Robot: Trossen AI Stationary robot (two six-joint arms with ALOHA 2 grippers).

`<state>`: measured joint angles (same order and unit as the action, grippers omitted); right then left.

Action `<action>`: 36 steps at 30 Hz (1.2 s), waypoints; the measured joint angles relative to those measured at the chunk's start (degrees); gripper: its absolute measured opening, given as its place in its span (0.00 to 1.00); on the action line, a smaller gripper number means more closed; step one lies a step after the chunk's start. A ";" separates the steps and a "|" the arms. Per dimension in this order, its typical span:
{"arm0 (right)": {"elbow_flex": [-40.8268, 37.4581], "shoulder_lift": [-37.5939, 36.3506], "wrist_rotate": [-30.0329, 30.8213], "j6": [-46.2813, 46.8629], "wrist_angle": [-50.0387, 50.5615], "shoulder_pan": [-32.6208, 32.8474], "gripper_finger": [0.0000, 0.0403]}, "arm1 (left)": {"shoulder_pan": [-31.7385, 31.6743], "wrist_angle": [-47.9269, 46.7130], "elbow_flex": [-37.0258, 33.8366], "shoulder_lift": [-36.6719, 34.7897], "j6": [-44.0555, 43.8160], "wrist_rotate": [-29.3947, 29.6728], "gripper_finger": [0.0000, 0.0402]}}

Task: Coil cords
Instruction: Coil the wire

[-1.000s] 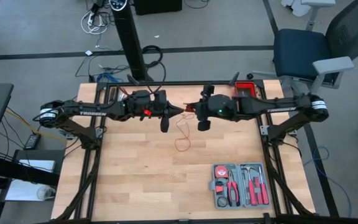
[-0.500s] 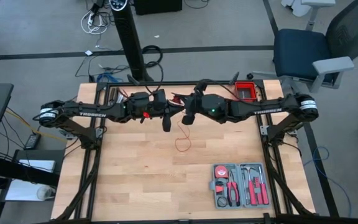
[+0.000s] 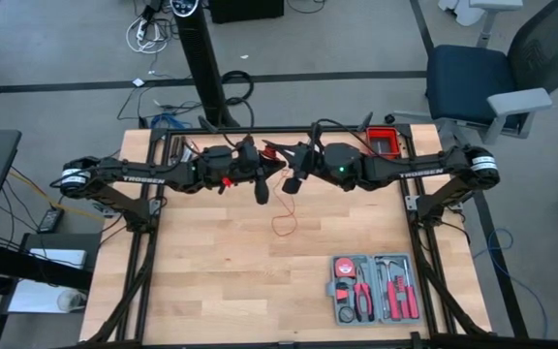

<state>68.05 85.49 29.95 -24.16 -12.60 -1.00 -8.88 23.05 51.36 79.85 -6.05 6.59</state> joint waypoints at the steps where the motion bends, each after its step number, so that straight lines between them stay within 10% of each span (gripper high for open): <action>1: 0.00 -0.01 0.00 0.00 -0.21 0.22 0.00 | 0.00 -0.06 0.00 0.00 0.10 0.13 0.00; 20: -0.04 -2.16 -2.52 -1.09 5.14 2.47 0.00 | -0.02 -5.54 -0.05 0.00 5.78 1.47 0.01; 36: 0.09 -3.21 -3.60 -1.40 4.14 3.18 0.00 | -0.17 -8.72 -0.31 0.22 5.43 7.67 0.20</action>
<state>68.14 82.28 26.36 -25.56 -8.46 2.17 -9.06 14.32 51.05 80.07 -0.62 14.26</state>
